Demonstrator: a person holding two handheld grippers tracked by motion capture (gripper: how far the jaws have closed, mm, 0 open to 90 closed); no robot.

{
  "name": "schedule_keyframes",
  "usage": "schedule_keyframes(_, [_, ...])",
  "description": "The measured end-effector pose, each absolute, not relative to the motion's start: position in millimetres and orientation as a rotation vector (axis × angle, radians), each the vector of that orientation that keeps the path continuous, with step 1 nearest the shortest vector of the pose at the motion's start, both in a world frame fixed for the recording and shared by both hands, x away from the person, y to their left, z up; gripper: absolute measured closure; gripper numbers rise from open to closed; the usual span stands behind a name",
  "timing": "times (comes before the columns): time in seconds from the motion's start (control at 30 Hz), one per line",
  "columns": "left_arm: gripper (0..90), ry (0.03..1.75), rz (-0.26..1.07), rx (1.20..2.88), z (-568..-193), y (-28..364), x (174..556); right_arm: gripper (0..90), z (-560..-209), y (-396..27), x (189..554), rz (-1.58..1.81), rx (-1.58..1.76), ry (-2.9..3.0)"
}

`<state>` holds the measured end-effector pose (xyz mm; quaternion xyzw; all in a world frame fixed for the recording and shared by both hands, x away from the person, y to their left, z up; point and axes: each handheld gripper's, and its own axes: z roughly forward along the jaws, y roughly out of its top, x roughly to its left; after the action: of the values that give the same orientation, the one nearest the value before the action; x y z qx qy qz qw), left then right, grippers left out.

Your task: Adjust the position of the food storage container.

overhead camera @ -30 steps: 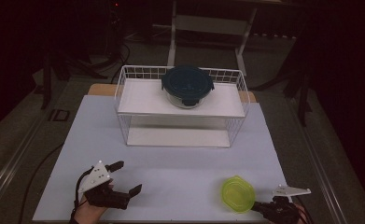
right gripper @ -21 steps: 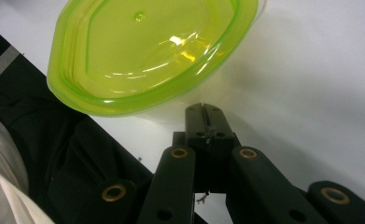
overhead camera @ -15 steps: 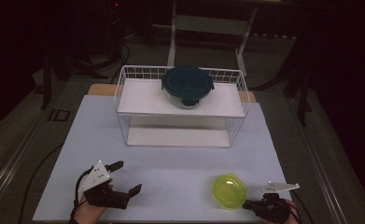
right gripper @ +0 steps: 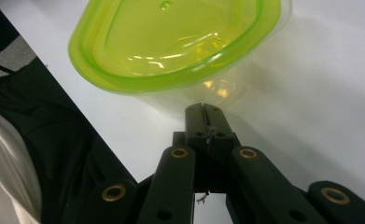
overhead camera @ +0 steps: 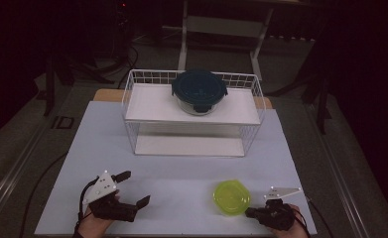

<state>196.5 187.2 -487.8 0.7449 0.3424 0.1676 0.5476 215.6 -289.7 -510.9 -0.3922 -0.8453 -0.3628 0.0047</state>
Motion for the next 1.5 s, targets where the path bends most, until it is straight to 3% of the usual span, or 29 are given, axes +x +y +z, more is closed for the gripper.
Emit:
schedule_keyframes(0.87, [0.0, 0.806, 0.406, 1.761, -486, 189, 196, 90.0, -515, -235, 236, -1.057, -1.061, -2.729])
schedule_keyframes(1.5, [0.0, 0.805, 0.406, 1.759, -486, 188, 196, 90.0, -514, -243, 253, -1.058, -1.161, -2.750])
